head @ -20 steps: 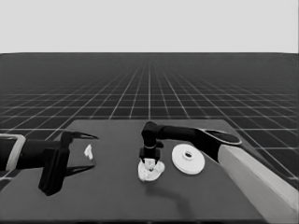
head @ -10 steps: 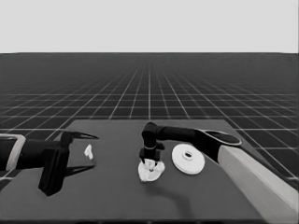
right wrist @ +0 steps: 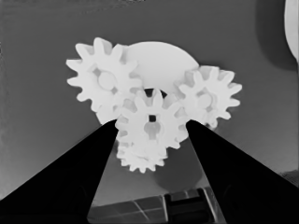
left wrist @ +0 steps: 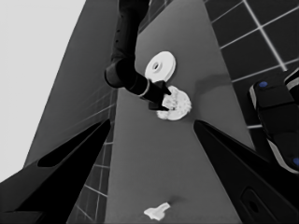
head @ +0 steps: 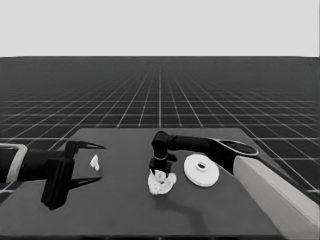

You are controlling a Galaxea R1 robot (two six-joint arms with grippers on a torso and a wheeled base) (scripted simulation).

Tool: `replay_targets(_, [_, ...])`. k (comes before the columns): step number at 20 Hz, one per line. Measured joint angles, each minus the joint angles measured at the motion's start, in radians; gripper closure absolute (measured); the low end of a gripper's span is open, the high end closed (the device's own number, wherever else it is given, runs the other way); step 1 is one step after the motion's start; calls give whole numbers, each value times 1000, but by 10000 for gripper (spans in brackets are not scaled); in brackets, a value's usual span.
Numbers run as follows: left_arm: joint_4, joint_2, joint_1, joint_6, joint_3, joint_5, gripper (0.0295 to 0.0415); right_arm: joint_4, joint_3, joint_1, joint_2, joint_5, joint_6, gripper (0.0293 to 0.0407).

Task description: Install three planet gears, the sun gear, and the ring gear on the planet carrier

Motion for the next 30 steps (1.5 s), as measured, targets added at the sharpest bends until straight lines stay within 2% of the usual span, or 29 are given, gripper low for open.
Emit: replay_targets(30, [0, 0, 0, 0, 0, 0, 326, 0, 0, 1, 0, 0, 314, 392])
